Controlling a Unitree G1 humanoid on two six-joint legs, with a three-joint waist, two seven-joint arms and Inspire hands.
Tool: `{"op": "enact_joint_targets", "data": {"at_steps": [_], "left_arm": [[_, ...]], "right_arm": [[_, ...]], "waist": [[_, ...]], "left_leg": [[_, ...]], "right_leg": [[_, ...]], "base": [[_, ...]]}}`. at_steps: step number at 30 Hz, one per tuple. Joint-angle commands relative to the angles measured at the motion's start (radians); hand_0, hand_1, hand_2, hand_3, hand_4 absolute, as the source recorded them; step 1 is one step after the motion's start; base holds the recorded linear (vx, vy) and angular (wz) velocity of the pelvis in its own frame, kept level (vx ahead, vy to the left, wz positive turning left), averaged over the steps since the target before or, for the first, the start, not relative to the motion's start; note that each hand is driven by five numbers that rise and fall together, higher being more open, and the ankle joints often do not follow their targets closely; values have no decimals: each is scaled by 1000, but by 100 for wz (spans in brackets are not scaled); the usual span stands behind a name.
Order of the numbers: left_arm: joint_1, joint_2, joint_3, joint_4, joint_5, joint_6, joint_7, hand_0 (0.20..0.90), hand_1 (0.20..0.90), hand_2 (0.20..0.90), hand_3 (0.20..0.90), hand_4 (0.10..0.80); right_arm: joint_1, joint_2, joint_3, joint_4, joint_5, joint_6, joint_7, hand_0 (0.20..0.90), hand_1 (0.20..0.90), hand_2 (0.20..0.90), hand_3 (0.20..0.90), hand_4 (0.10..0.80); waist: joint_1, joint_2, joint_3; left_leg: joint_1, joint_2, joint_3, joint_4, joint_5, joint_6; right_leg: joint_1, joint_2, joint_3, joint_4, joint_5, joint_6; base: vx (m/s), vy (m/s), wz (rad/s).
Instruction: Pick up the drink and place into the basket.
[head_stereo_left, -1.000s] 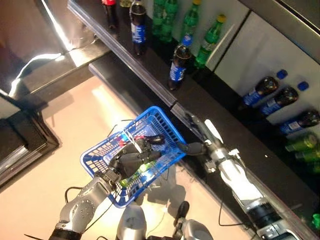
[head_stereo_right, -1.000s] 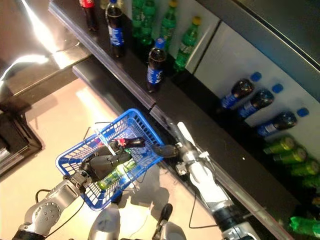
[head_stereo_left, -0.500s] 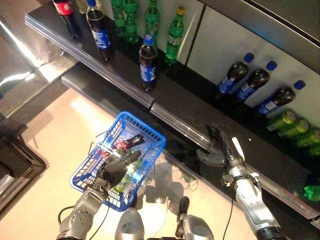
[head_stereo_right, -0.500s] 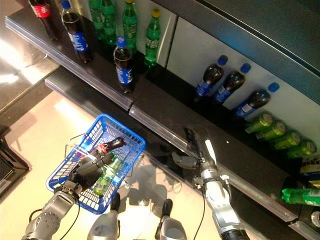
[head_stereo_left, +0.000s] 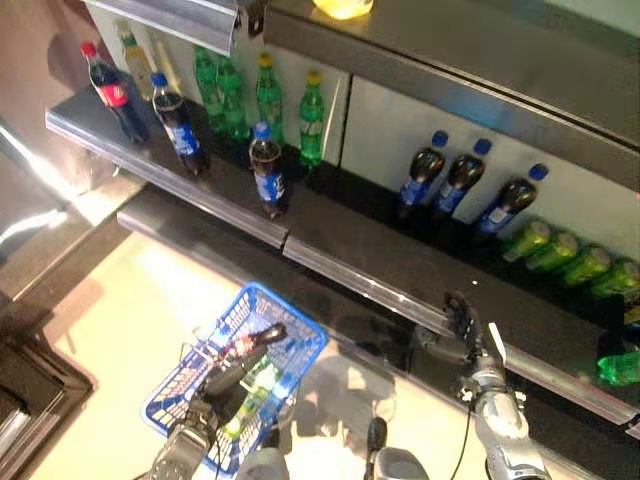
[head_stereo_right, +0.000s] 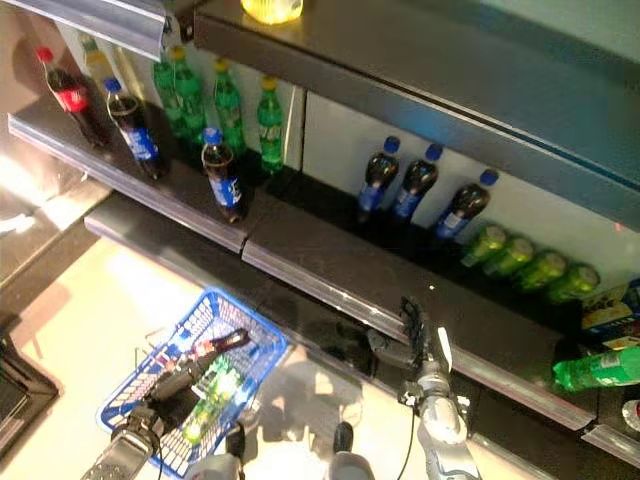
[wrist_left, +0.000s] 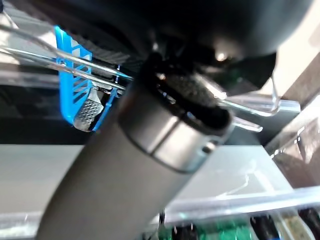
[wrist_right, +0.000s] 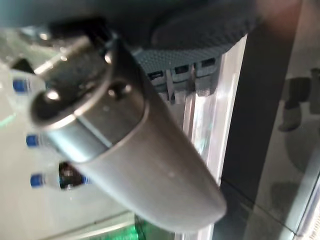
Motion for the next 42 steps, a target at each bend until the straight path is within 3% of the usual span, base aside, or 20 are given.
{"op": "enact_joint_targets", "data": {"at_steps": [1, 10, 21, 23, 25, 29, 36, 42], "left_arm": [[-113, -4, 62, -111, -42, -212, -174, 300, 300, 300, 200, 100], [-162, 2, 38, 129, 38, -213, -156, 300, 300, 300, 200, 100], [-177, -11, 10, 194, 42, -230, -179, 300, 300, 300, 200, 100], [-186, -11, 4, 195, 32, -232, -178, 300, 300, 300, 200, 100], [-186, -15, 1, 174, 23, -230, -161, 300, 300, 300, 200, 100], [-175, -25, -1, 140, 22, -235, -136, 300, 300, 300, 200, 100], [-158, -39, -13, 98, 19, -245, -134, 300, 300, 300, 200, 100], [-142, -31, -28, 64, 9, -236, -130, 300, 300, 300, 200, 100]], "right_arm": [[77, -105, -37, 125, 50, -17, -23, 900, 900, 900, 900, 800], [53, -95, -51, 297, 83, -55, 2, 900, 900, 900, 900, 800], [42, -97, -42, 358, 66, -84, -30, 900, 900, 900, 900, 800], [44, -100, -45, 368, 20, -118, -95, 900, 900, 900, 900, 800], [57, -116, -43, 276, -95, -151, -240, 900, 900, 900, 900, 800], [84, -131, -11, 13, -176, -122, -325, 900, 900, 900, 900, 800], [80, -141, 15, -173, -219, -184, -310, 900, 900, 900, 900, 800], [86, -181, 43, -305, -224, -182, -291, 900, 900, 900, 900, 800]], "waist": [[5, 78, -147], [-16, 83, -146], [-45, 85, -140], [-49, 86, -137], [-57, 85, -131], [-75, 82, -119], [-76, 77, -117], [-72, 78, -120]], "left_leg": [[33, -3, -20, -1, -100, 20], [48, 6, 3, -1, -100, 22], [51, 8, 29, -1, -103, 20], [49, 6, 31, -1, -102, 22], [50, 2, 27, -1, -104, 25], [52, -3, 26, -1, -106, 31], [46, -7, 28, -1, -111, 36], [45, -5, 26, -1, -112, 37]], "right_leg": [[13, -34, 3, 16, -26, 56], [14, -21, 28, 34, -40, 49], [5, -7, 67, 17, -35, 37], [1, -7, 70, 20, -34, 37], [-2, -7, 76, 20, -30, 38], [-6, -9, 98, 21, -24, 41], [-15, -13, 107, 17, -22, 49], [-18, -14, 106, 25, -31, 51]], "base": [[58, -3, -13], [60, -31, -5], [21, -11, -8], [-14, 27, -6], [-18, 40, -15], [-18, 37, -21], [-21, 17, -16], [0, 0, 0]]}}
